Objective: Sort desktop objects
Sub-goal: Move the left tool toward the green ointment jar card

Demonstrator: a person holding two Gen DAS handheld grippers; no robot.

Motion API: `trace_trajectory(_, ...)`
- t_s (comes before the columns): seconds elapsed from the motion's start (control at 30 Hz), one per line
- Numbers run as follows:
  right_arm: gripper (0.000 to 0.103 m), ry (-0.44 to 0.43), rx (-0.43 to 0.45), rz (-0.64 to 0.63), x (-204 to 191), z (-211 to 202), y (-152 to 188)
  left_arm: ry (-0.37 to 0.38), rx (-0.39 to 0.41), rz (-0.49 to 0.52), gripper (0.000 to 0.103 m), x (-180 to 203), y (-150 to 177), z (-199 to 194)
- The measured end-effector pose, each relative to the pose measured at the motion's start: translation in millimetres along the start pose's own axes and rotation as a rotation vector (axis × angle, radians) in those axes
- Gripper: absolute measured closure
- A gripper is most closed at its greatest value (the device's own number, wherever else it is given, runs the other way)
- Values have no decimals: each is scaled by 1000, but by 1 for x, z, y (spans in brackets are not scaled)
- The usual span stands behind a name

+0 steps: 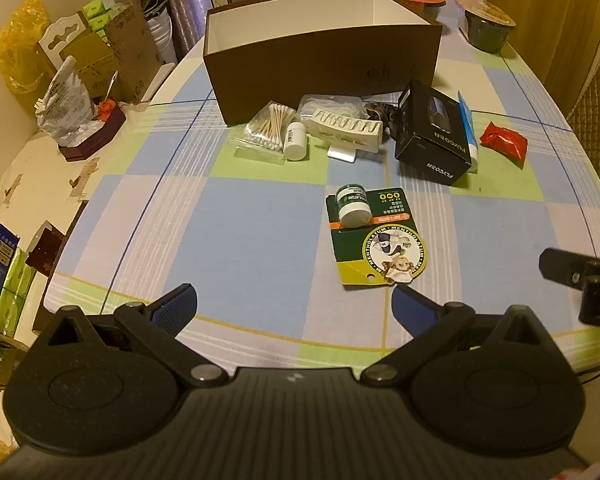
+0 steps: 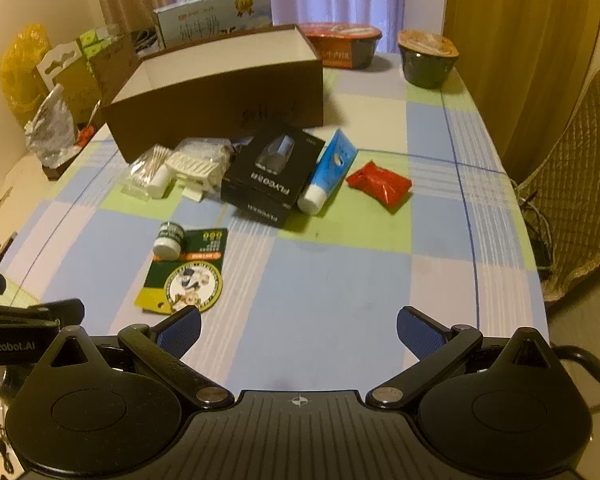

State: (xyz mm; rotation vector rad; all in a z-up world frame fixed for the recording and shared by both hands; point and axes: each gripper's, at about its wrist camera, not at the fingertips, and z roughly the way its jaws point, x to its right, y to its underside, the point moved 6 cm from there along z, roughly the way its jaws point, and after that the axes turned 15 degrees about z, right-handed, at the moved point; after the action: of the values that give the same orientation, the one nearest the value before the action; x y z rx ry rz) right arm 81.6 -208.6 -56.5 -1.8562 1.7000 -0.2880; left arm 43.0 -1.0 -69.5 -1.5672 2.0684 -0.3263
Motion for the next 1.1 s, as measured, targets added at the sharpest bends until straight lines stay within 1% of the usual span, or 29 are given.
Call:
trace_trajectory(0.1,2,-7,6,2,-1,1,-2,8,-3,0,1,-1,0,4)
trace_trajectory(0.43,2,-13,-37,17,0,17,-6,45,-15,4,1,-4,-7,24)
trace_trajectory(1.1,2,-4,-59,47,5,48,-29,107,-24,44,1,3,-34,63)
